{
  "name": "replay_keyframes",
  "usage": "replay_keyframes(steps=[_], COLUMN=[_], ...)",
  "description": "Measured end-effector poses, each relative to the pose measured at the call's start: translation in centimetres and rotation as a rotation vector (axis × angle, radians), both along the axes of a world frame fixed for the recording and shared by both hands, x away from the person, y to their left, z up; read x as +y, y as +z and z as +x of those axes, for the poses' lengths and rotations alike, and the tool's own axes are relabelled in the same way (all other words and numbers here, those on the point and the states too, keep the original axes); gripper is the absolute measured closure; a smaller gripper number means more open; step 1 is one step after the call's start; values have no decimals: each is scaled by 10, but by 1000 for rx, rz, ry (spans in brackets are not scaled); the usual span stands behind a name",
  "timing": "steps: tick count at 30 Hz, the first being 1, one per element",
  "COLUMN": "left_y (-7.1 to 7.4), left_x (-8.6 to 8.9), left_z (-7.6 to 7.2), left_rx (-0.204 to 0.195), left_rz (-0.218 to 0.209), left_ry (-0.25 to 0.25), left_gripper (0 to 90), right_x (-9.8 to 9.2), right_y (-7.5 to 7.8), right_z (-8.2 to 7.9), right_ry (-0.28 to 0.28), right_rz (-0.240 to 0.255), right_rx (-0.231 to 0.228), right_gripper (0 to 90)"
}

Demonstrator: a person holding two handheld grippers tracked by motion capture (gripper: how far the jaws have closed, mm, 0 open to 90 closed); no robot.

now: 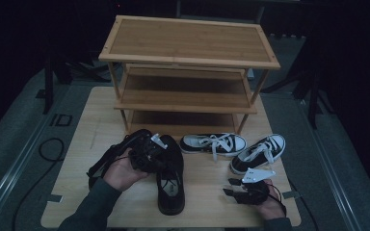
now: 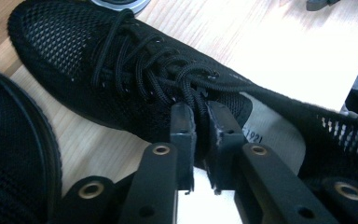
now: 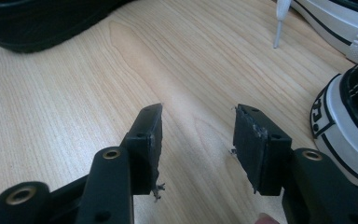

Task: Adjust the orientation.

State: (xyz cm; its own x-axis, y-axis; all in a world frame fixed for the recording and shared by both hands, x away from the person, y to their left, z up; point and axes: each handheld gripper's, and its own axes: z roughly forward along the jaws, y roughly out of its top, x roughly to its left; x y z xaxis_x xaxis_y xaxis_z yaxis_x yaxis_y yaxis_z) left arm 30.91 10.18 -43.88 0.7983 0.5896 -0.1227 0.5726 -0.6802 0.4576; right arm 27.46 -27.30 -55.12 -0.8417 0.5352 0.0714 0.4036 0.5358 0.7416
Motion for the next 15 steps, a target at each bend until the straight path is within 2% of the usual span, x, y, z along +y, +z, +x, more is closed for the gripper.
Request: replay_keyframes(steps=[5, 15], left_y=[2, 4], left_x=[11, 38], left_z=[0, -4], left_rx=[-19, -39], left_rz=[22, 28], left_ry=[26, 62], left_gripper=[848, 858], right_x=[-1, -3], right_y=[0, 0], right_z=[0, 0], right_ry=[-1, -6], right_rz=[-3, -4], right_rx=[-1, -3], right_gripper=[519, 519])
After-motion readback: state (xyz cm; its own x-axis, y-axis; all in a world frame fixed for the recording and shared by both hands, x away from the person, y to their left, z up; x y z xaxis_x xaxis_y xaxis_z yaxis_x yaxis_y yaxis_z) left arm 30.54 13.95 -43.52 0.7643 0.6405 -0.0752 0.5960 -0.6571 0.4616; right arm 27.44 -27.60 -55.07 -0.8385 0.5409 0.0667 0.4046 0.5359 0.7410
